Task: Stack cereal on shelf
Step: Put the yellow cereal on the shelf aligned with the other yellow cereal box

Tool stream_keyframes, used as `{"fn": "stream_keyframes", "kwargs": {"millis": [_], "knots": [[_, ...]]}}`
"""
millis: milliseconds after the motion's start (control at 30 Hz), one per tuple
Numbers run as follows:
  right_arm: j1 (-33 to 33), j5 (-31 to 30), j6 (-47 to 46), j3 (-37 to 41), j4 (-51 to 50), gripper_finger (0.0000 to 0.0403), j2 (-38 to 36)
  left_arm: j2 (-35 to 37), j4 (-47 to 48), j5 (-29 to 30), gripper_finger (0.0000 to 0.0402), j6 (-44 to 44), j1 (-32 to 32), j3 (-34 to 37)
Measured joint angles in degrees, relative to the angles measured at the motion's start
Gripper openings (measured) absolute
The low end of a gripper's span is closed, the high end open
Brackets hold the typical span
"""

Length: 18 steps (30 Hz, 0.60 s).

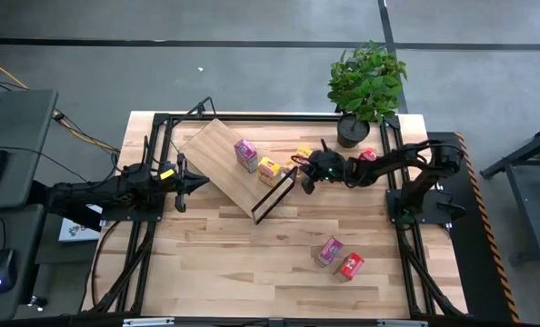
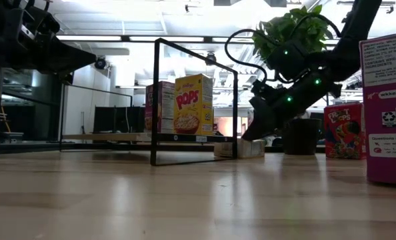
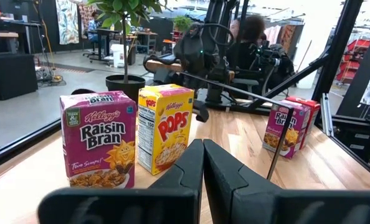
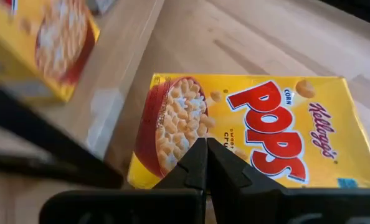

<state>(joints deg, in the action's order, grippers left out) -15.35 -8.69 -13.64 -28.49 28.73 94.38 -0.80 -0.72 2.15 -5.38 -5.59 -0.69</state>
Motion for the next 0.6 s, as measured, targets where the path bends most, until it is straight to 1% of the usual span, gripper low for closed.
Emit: {"fn": "stream_keyframes", "kwargs": {"millis": [133,467,533,600], "knots": [[0.0,0.2,4.0,0.0,-10.2,0.0001,-4.7,0.0,0.0,0.0,0.0003,0.0,0.0,0.0],[0.0,1.7,15.1,0.3,-42.5,0.0,-22.8,0.0,0.0,0.0,0.0003,0.0,0.0,0.0],[0.0,1.8,14.7,0.5,-45.8,0.0,-26.2,0.0,0.0,0.0,0.0003,0.0,0.0,0.0],[0.2,3.4,12.7,0.6,-44.8,0.0,-29.9,0.0,0.0,0.0,0.0003,0.0,0.0,0.0]]}}
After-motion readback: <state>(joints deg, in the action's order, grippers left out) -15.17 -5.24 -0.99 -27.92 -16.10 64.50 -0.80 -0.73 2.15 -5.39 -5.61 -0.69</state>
